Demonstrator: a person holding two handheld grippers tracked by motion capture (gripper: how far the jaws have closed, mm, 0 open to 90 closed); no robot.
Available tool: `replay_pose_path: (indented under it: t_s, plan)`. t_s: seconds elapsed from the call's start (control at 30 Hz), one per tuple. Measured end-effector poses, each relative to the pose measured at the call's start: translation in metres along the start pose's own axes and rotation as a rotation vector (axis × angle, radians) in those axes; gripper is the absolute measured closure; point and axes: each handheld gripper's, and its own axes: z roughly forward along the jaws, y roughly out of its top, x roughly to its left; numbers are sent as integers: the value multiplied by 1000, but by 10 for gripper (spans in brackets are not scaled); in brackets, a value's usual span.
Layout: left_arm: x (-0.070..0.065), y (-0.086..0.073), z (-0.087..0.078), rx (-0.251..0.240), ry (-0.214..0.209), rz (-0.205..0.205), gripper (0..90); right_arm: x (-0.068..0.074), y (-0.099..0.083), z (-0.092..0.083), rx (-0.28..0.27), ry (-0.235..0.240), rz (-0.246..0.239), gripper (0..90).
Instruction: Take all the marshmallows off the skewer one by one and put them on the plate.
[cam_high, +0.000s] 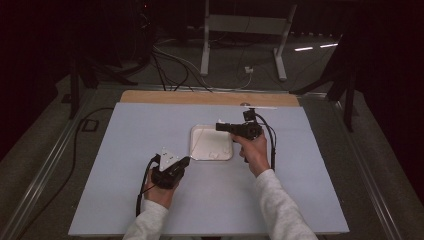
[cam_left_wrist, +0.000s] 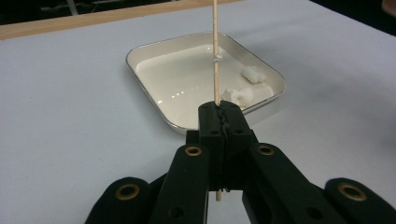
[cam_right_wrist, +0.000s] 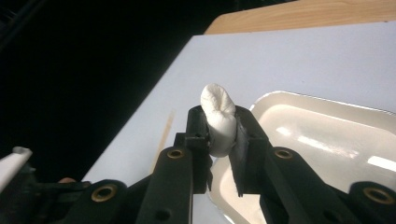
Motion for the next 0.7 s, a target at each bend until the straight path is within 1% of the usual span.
replay_pose_path:
  t_s: [0.13,0.2,0.23,0.27,0.3,0.33,0.37,0.4,0.43,0.57,0.7]
  plan:
    - [-1,1,-1,-3,3,-10,900,-4,-5,4,12,-44,-17,778]
    - [-3,2,0,-3,1,-15,900,-8,-10,7,27,-76,-26,773]
    - [-4,3,1,1,3,-12,900,-8,-10,7,27,-76,-26,773]
    - [-4,4,1,2,3,-11,900,-11,-13,9,41,-98,-33,770]
    - [-5,5,3,1,0,-15,900,-11,-13,9,41,-98,-33,770]
    - [-6,6,4,2,1,-17,900,-13,-15,11,56,-120,-39,767]
    - [-7,7,5,2,2,-18,900,-13,-15,11,56,-120,-39,767]
    - [-7,8,6,2,1,-24,900,-14,-17,13,62,-134,-46,766]
    - [-8,10,8,5,0,-26,900,-15,-19,15,76,-158,-57,762]
    - [-9,15,11,0,-1,-32,900,-16,-23,19,91,-184,-69,758]
    - [-9,21,13,-7,2,-40,900,-17,-26,23,110,-219,-93,752]
